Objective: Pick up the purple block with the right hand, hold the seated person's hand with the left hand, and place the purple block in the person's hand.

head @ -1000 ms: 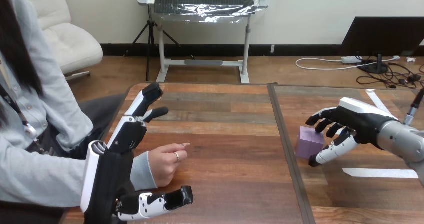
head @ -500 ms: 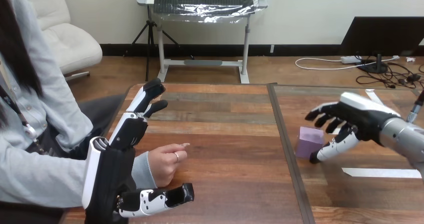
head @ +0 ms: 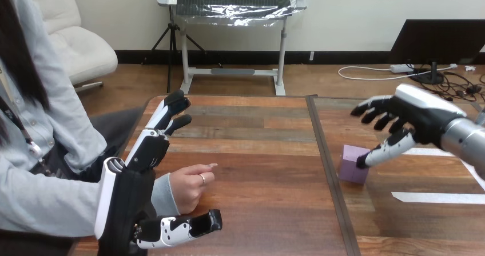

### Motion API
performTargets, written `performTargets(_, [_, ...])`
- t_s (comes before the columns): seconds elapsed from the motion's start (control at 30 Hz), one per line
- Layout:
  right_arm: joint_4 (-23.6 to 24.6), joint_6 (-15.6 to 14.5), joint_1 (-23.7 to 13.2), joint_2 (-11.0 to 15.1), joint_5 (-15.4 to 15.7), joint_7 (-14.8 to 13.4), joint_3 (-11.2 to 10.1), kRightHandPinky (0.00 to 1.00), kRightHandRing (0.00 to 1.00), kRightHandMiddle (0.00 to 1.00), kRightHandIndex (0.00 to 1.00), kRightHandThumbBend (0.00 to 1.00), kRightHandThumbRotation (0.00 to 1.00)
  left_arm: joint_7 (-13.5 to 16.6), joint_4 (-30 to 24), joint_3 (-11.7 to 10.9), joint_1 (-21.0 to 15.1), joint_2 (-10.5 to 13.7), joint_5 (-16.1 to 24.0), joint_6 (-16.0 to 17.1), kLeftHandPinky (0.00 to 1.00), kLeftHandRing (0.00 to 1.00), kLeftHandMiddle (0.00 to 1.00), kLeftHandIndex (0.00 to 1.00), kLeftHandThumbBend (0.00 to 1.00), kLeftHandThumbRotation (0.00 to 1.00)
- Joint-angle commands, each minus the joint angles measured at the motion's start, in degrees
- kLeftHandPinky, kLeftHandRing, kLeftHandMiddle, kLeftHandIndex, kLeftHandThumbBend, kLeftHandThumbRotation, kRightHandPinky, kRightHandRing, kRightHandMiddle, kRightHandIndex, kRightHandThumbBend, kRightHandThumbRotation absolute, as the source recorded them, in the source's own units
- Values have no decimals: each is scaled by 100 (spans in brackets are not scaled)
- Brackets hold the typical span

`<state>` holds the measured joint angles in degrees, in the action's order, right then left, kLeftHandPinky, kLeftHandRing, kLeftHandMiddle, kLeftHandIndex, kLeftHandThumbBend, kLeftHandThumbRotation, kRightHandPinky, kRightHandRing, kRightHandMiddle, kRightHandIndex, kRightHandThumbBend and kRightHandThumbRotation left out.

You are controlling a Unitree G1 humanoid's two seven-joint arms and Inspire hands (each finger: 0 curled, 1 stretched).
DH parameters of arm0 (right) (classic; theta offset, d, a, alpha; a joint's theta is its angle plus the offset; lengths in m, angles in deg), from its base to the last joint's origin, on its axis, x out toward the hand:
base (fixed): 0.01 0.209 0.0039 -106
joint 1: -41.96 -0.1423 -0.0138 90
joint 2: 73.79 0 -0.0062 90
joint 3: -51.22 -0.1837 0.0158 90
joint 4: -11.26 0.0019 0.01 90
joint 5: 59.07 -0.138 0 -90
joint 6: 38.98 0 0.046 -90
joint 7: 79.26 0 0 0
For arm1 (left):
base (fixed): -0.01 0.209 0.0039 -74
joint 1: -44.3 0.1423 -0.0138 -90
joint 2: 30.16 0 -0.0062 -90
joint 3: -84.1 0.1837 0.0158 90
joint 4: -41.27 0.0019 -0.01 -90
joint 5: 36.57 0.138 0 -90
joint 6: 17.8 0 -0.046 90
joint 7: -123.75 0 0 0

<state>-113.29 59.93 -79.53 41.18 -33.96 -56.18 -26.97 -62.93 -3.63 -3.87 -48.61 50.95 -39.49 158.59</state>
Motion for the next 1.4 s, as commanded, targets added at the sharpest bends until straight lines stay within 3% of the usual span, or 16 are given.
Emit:
performTargets(0.0, [349,-10,-148,180,-77,-94,-230,69,76,79,82,88,18,-33,-5,57,-374,4,-96,8,83,92,93,86,100,52])
performTargets(0.47, [629,-71,-147,232,-46,-98,-375,69,75,78,82,93,24,-111,-21,78,-374,15,-178,-27,83,92,93,85,100,51])
performTargets(0.77, [519,-36,-262,201,-147,-122,-471,71,77,80,82,93,22,-151,11,95,-386,15,-223,-23,84,92,94,85,100,51])
performTargets(0.87, [464,-29,-310,186,-118,-154,-471,71,78,80,83,93,22,-140,5,6,-379,-27,-148,-3,84,92,93,85,100,51])
performTargets(1.07, [122,32,-507,125,-36,-259,-396,72,79,82,83,95,26,-156,-24,3,-363,-35,-139,-22,83,92,93,85,100,51])
performTargets(1.37, [-857,472,-937,-9,31,-507,-249,69,76,80,83,98,30,-154,10,1,-383,-77,-145,47,83,92,92,85,100,51])
